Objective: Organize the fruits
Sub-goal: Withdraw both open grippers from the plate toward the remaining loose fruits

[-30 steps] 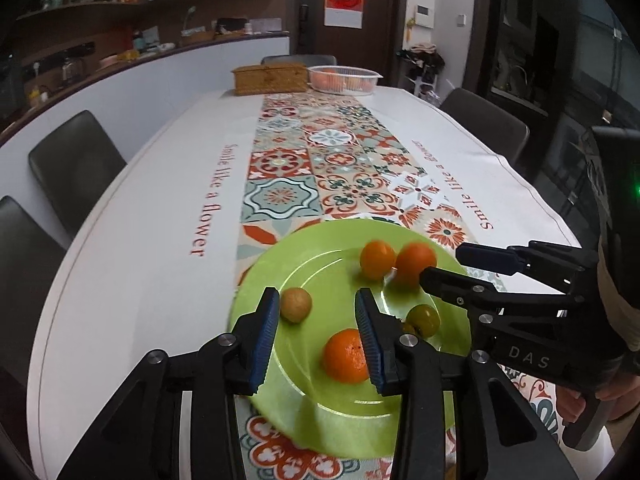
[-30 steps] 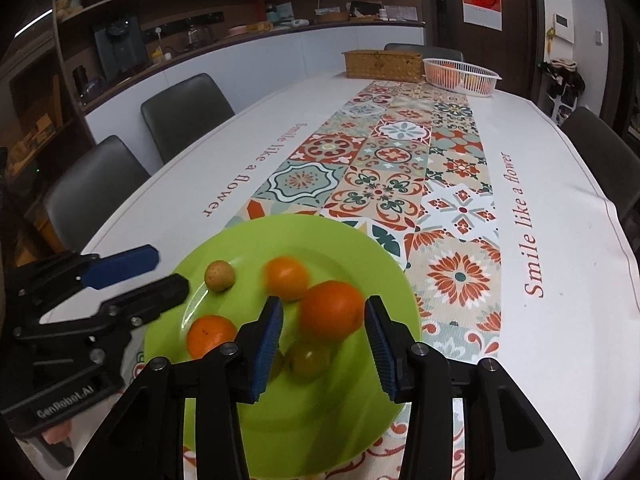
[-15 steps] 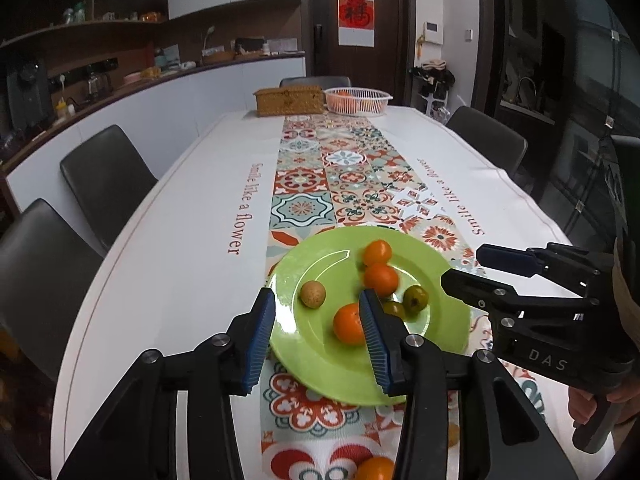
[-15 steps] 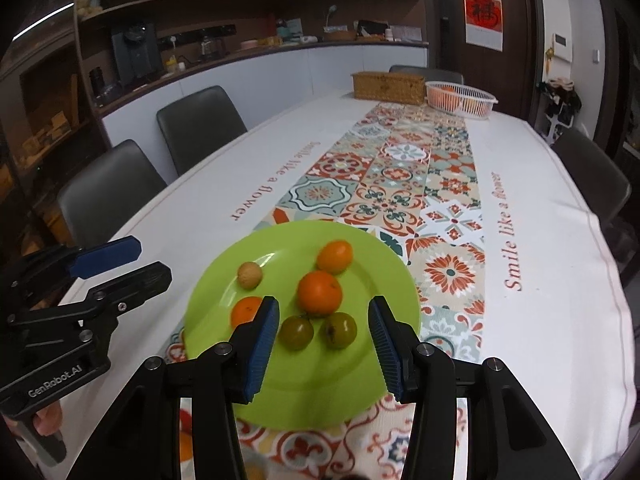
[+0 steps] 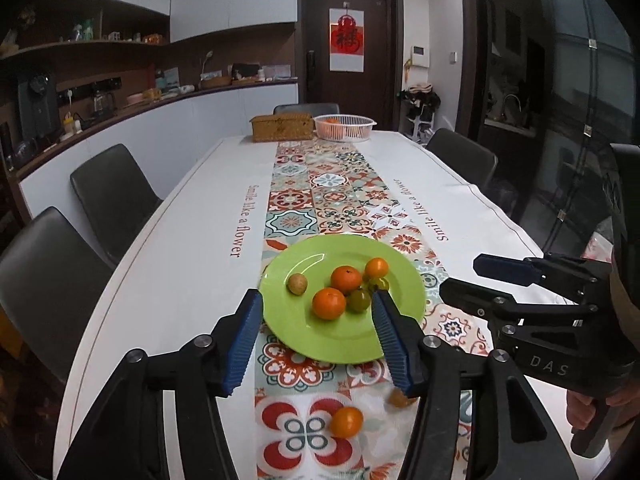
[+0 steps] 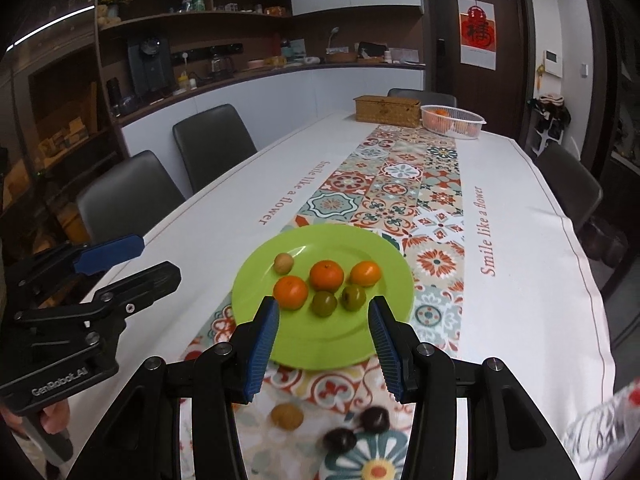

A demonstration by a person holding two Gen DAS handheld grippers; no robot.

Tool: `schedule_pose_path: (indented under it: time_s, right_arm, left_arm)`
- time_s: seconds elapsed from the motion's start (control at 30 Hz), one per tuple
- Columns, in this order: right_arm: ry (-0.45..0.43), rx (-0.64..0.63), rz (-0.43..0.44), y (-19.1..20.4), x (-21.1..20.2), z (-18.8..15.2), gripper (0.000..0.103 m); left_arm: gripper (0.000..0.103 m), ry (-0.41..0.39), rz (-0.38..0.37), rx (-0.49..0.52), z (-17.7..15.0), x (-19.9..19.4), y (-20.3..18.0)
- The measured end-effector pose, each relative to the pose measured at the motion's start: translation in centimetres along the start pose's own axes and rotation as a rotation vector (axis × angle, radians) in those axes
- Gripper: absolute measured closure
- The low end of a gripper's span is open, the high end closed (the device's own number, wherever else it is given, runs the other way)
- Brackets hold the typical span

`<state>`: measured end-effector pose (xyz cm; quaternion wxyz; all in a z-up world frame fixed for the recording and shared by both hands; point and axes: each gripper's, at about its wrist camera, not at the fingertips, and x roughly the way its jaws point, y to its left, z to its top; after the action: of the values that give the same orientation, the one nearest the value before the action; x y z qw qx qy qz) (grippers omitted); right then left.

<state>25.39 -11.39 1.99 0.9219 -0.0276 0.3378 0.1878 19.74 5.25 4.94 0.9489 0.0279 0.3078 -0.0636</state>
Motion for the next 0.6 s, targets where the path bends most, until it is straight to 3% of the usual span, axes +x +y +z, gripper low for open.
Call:
schedule_pose_path:
  time_s: [0.27, 0.6]
  right_arm:
    - [0.023, 0.044, 0.002, 0.5, -1.8, -2.9, 0.055]
    - [0.081, 0.071, -0.021, 0.7, -1.7, -6.2, 0.055]
  left_arm:
    - [0.042, 0.015, -0.004, -0.014, -2.5, -2.0, -0.4]
    - [0.039, 0.091, -0.012, -0.028, -6.0, -1.8, -0.4]
